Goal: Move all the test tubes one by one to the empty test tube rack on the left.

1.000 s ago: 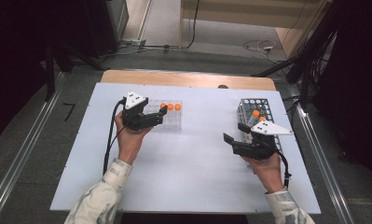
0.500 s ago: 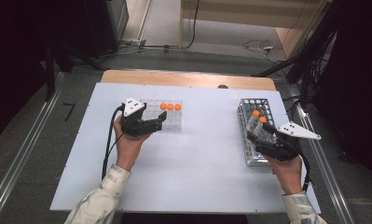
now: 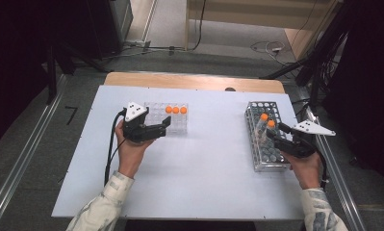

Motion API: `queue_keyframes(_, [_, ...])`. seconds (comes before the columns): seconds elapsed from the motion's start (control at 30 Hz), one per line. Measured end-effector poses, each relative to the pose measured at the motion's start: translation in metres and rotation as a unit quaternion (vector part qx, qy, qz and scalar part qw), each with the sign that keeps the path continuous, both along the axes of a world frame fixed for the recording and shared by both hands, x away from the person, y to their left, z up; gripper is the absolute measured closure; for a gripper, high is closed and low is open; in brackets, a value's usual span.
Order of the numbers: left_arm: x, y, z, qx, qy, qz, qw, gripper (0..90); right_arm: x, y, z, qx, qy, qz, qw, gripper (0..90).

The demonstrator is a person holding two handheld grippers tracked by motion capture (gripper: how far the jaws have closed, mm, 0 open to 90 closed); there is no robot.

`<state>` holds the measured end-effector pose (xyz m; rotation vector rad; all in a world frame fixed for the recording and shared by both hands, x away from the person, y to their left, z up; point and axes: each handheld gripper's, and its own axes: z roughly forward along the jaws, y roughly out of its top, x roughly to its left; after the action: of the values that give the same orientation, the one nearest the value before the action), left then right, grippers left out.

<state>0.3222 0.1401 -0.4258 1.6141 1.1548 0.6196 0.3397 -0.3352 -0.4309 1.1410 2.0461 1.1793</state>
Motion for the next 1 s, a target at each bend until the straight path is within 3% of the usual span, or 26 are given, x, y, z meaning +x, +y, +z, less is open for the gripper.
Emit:
queue_keyframes(0.1, [0.0, 0.0, -0.001, -0.001, 0.001, 0.0, 1.0, 12.4, 0.003, -0.001, 0.0, -0.01, 0.006, 0.01, 0.9999, 44.8])
queue_keyframes(0.2, [0.0, -0.001, -0.001, -0.002, 0.0, 0.0, 1.0, 12.5, 0.005, -0.002, 0.0, -0.004, 0.016, 0.009, 0.9998, 46.1])
queue_keyframes(0.67, [-0.001, -0.001, -0.001, -0.003, 0.001, -0.001, 1.0, 13.5, 0.02, 0.009, 0.0, -0.054, 0.074, -0.021, 0.9956, 58.1])
queue_keyframes(1.0, [-0.001, -0.001, -0.001, -0.003, 0.001, -0.001, 1.0, 13.7, 0.023, 0.015, 0.0, -0.074, 0.082, -0.019, 0.9937, 60.5])
